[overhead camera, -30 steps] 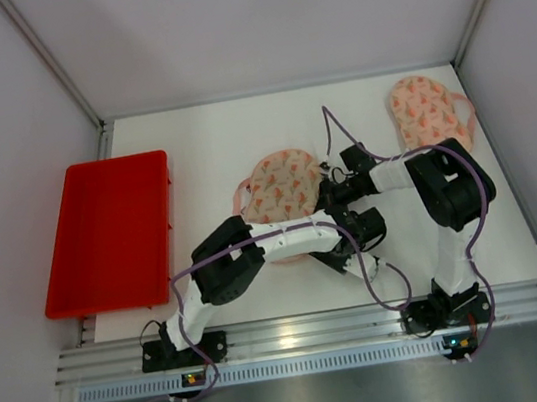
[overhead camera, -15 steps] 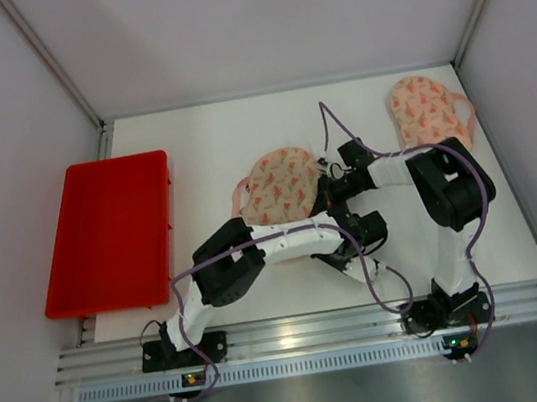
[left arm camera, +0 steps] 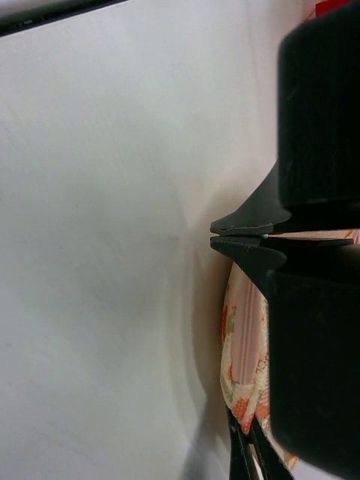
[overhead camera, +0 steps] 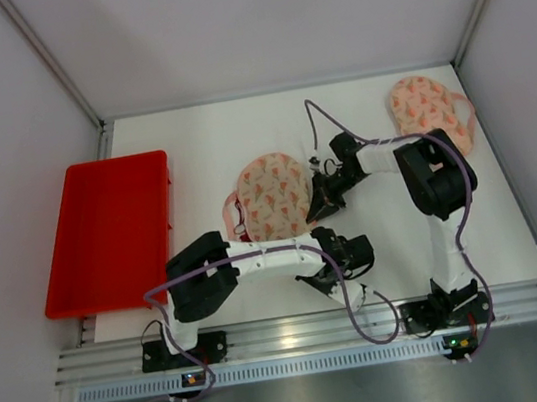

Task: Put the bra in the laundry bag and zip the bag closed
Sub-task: Zip the zipper on the laundry bag.

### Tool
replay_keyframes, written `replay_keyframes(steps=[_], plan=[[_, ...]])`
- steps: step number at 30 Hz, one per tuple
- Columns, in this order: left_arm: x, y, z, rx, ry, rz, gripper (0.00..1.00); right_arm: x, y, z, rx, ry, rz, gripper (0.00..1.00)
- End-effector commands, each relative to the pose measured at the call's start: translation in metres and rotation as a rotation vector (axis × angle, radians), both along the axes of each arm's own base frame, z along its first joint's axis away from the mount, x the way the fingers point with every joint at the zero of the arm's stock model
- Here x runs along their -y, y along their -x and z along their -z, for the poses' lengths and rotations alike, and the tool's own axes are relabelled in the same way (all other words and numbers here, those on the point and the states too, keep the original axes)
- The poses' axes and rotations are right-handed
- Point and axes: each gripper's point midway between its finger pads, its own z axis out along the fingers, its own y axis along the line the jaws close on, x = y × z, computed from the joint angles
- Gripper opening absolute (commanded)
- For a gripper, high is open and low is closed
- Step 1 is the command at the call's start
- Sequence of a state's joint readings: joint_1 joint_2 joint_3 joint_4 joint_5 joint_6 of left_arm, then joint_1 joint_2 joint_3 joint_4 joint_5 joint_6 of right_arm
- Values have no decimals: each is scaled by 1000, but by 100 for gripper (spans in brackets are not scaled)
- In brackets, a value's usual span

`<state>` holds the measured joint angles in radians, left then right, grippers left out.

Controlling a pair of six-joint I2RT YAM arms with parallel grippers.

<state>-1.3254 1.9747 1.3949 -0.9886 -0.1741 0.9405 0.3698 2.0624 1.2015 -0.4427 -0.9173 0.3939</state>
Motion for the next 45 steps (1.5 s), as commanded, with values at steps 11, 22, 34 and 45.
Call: replay_keyframes(steps=[11,22,34,45], plan=[[22,-12,-16,-76,90,-136,0,26,-28,-46,178,31,10,73],[44,-49,-19,-28,162,-171,0,16,39,-30,-2,-90,-74,72],[31,-19,-20,-117,173,-187,0,3,16,-32,18,-118,-26,0],[25,3,-18,-176,170,-177,0,14,-5,-24,57,-80,8,0]])
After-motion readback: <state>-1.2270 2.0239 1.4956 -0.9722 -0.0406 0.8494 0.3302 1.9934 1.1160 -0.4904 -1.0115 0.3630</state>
